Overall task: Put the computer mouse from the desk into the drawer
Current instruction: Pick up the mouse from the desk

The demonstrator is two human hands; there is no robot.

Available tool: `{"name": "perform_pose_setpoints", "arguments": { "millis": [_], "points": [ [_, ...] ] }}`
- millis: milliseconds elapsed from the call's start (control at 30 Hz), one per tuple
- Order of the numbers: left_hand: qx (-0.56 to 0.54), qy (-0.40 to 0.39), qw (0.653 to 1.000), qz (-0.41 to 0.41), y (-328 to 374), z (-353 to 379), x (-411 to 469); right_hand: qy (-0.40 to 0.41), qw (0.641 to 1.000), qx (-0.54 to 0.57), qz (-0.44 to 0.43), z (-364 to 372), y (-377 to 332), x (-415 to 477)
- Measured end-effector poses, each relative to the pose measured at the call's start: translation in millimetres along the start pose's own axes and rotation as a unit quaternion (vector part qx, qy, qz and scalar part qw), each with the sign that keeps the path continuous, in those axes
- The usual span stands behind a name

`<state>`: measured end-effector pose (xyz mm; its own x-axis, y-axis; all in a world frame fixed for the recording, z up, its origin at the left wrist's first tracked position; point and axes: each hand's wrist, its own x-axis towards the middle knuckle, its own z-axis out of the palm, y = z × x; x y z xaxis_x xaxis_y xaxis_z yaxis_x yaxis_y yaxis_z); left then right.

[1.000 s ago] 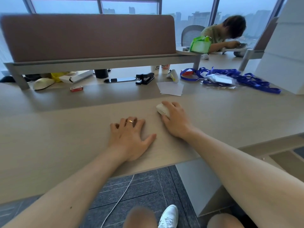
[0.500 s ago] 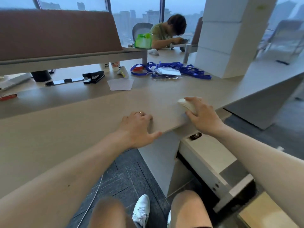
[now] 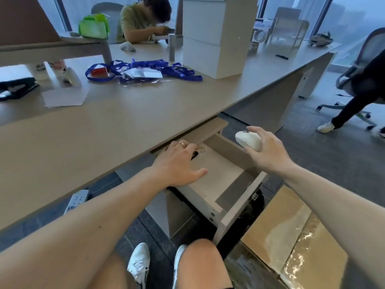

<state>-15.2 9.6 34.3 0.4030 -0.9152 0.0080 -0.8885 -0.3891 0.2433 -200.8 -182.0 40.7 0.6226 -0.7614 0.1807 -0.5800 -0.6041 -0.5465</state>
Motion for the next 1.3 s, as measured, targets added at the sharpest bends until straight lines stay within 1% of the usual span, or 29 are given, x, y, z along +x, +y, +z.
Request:
{"name": "perform_pose_setpoints", "arguments": {
  "millis": [100,233,300,400,500,600,767,867,1033,1100,1200,1233,1300],
  "points": [
    [0.019,-0.037,0.999,-0.018,-7,21,10,-0.030,0.999,0.021,0.027,20,5,4],
    [0.032,-0.037,0.998,-0.026,-12,42,24,-0.102,0.991,0.030,0.085,53,5,19],
    [0.032,-0.016,0.999,-0.023,-14,49,30,-0.138,0.986,0.006,0.097,71,7,28],
    [0.063,0.046,0.997,-0.005,-18,58,36,-0.201,0.972,-0.050,0.115,96,10,40],
    [0.094,0.091,0.991,0.012,-24,64,40,-0.234,0.960,-0.096,0.118,116,13,47],
    [0.107,0.113,0.988,0.022,-30,66,46,-0.269,0.948,-0.138,0.101,132,21,53],
    [0.123,0.129,0.984,0.024,-33,70,51,-0.297,0.935,-0.156,0.112,152,30,58],
    [0.129,0.132,0.982,0.027,-34,72,51,-0.291,0.939,-0.159,0.093,158,33,59],
    [0.140,0.121,0.982,0.023,-33,72,50,-0.291,0.938,-0.166,0.086,153,30,54],
    [0.143,0.115,0.983,0.019,-32,71,49,-0.273,0.946,-0.159,0.068,142,24,52],
    [0.138,0.103,0.985,0.012,-28,70,45,-0.164,0.971,-0.171,0.001,111,14,46],
    [0.133,0.102,0.986,0.007,-25,69,42,-0.125,0.978,-0.169,-0.007,99,13,42],
    [0.120,0.094,0.988,-0.006,-18,68,34,-0.059,0.985,-0.160,0.006,79,16,29]
  ]
}}
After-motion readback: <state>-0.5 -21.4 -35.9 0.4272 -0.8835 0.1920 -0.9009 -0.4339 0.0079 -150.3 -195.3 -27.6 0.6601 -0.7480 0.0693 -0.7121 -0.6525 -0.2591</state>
